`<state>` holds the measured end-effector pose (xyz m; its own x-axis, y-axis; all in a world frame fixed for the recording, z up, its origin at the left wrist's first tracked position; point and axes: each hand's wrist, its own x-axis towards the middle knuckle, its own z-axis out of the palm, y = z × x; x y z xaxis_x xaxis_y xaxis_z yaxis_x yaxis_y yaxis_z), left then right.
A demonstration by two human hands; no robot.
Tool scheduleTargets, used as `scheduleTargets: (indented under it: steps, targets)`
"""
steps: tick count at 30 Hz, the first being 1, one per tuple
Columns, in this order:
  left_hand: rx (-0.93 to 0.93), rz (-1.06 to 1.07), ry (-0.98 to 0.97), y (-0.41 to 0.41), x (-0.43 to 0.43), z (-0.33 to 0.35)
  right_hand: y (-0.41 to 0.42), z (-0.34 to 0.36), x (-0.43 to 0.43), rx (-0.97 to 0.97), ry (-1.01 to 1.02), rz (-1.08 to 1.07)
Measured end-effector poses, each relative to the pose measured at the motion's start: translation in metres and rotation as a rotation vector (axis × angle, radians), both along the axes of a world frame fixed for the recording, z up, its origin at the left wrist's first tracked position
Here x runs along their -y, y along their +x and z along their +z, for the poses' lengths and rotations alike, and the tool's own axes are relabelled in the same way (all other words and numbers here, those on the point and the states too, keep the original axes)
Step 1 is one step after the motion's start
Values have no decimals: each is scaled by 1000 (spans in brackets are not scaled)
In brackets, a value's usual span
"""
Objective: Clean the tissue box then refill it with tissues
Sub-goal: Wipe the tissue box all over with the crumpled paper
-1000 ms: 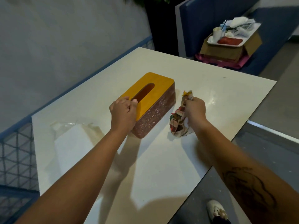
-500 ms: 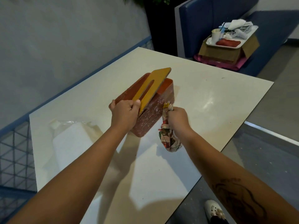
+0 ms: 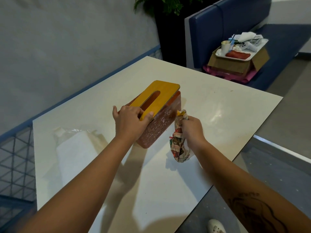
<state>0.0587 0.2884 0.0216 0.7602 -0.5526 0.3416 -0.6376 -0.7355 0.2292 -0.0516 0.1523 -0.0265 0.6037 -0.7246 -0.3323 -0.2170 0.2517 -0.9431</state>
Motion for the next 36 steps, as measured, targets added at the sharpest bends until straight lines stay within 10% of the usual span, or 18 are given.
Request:
scheduleTargets:
  steps: [36]
  targets:
    - [21, 93, -18, 6, 2, 2, 13, 5, 55, 144, -137, 122]
